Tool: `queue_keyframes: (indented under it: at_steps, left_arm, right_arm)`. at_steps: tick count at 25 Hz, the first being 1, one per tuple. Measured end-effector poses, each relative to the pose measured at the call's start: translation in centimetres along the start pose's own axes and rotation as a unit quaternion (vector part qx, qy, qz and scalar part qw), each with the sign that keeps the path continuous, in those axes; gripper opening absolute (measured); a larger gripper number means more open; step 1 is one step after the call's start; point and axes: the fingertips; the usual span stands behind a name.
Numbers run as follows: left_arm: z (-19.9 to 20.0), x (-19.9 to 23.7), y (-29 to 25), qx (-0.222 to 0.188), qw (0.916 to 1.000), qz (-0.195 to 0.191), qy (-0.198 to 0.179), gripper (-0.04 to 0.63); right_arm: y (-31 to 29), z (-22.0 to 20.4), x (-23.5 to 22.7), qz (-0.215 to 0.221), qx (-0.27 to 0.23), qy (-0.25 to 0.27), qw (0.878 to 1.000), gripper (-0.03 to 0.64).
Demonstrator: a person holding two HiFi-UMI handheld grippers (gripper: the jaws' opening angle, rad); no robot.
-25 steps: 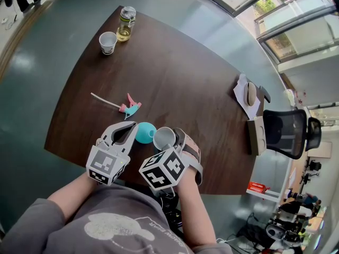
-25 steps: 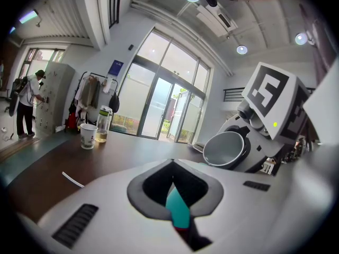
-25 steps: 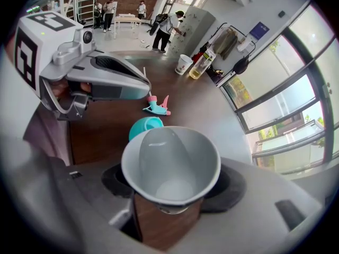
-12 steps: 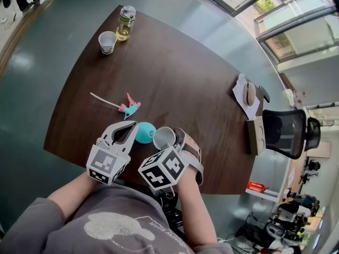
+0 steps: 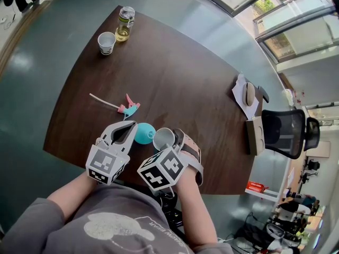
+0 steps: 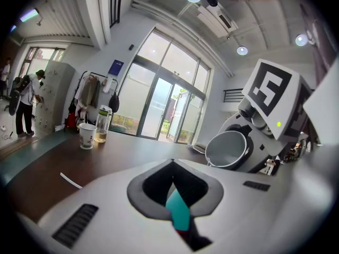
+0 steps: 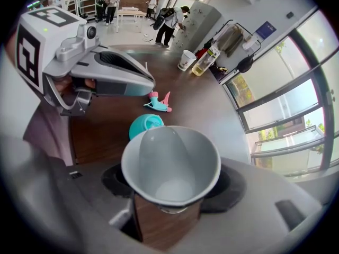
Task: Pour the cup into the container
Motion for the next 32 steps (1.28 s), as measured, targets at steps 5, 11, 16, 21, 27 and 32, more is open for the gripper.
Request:
queue_keyframes:
  at_steps: [5, 11, 16, 21, 27, 32]
  left_arm:
    - [-0.06, 0.08, -0.12, 0.000, 1.0000, -0.001, 0.001, 0.008]
    - [-0.02, -0.20, 0.11, -0.002, 1.0000, 0.000, 0.004, 0.007]
    - [-0.15, -0.16, 0.13, -0.001, 1.0000, 0.000, 0.005, 0.008]
    - [-0.21, -0.09, 0.22, 0.000, 1.0000, 0.000, 0.004, 0.008]
    - [-0.01, -0.18, 0.19, -0.002, 1.0000, -0.001, 0.004, 0.008]
    - [-0.03, -0.34, 0.09, -0.002, 1.0000, -0.003, 0.003, 0.008]
  right_arm:
    - [-0.07, 0.12, 0.28, -0.001, 0.002, 0.010, 1.000, 0.298]
    - [0.20, -0.08, 0.39, 0.001, 0.007, 0.018, 1.000, 0.298]
    - [0.04, -0.02, 0.03, -0.002, 0.009, 0.021, 1.000, 0.298]
    - [-0.06, -0.16, 0.12, -0.004, 0.014, 0.025, 1.000, 0.298]
    - [0.08, -0.16, 0.22, -0.006, 0.015, 0.028, 0.999, 0.298]
    - [0.10, -0.16, 0.18, -0.009, 0.015, 0.029, 0.999, 0.298]
Point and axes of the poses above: the fingertips, and each gripper's own axes: y backward along the fingers, x to its left, z out of its top, and after that the axes turned 14 degrees about -z, right-handed
